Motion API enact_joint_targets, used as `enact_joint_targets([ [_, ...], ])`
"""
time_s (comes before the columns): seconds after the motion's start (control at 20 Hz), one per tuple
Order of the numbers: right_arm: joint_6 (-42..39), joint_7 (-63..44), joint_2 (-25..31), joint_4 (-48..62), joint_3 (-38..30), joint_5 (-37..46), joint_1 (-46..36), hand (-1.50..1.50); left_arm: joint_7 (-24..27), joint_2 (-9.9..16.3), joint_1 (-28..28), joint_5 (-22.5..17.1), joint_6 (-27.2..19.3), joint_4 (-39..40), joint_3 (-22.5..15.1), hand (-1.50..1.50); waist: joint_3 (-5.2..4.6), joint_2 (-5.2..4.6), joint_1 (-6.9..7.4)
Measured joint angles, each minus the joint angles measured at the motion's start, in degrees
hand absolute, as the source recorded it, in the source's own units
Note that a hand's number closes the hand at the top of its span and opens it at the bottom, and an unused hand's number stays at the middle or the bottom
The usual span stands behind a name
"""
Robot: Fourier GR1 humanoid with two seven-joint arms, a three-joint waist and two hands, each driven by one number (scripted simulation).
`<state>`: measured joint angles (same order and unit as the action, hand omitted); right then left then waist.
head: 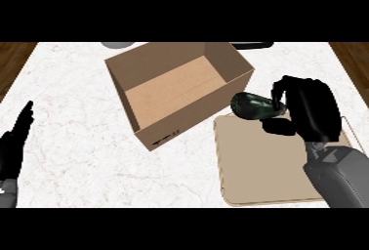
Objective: Pick the eggplant from the tray and place it in the cardboard box
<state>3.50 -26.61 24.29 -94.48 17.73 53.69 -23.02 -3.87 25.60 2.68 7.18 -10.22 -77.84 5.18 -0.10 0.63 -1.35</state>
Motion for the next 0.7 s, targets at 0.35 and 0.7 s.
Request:
enact_joint_targets([
  [0.35, -4.56, -5.32, -9.27, -0.61, 0.09, -0.78, -9.45, 1.50, 0.31, -1.45, 1.93, 1.52, 0.06, 0.84, -0.55, 0.00, 0.06, -0.51, 1.51],
  [0.7, -1.12, -6.69, -18.69, 13.42, -5.03, -1.70, -22.58, 1.50, 0.44, -1.68, 3.48, 1.87, 1.30, 1.96, -0.03, 0.00, 0.07, -0.79, 2.25],
])
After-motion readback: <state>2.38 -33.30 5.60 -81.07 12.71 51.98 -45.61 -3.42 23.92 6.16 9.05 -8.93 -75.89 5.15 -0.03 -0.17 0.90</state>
